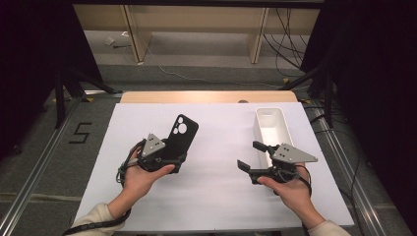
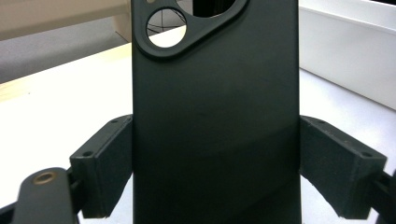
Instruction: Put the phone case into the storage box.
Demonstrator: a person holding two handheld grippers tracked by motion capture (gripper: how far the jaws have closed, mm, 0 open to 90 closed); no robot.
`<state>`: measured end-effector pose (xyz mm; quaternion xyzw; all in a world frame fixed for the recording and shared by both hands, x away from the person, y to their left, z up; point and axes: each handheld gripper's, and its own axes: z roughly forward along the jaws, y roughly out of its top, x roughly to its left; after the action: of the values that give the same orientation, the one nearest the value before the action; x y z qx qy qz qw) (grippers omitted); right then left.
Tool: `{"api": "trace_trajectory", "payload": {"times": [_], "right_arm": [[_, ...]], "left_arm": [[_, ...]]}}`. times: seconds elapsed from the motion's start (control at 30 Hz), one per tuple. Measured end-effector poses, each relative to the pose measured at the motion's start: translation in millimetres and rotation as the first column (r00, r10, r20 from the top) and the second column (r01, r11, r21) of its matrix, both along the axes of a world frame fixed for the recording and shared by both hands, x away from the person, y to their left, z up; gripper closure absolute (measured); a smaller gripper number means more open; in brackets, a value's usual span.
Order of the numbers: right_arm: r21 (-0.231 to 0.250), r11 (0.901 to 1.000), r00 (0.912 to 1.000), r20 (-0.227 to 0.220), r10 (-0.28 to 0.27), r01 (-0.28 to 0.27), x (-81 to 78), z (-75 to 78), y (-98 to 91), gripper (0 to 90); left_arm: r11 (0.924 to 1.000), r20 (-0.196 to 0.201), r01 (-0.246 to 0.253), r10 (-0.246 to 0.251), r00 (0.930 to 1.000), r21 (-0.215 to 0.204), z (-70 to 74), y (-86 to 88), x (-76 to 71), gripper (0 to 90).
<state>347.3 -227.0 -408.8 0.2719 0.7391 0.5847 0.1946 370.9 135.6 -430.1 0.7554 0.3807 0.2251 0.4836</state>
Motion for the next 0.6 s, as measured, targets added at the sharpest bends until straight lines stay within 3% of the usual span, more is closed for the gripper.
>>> {"api": "trace_trajectory", "payload": {"times": [0.6], "right_arm": [[-0.001,1.0,1.0,0.0,0.002,-0.002,21.6,8.1,28.4,16.9]], "left_arm": [[0.999,-0.004,0.042,-0.042,0.9991,0.014,-2.2,-11.0,-5.3,15.1]]}}
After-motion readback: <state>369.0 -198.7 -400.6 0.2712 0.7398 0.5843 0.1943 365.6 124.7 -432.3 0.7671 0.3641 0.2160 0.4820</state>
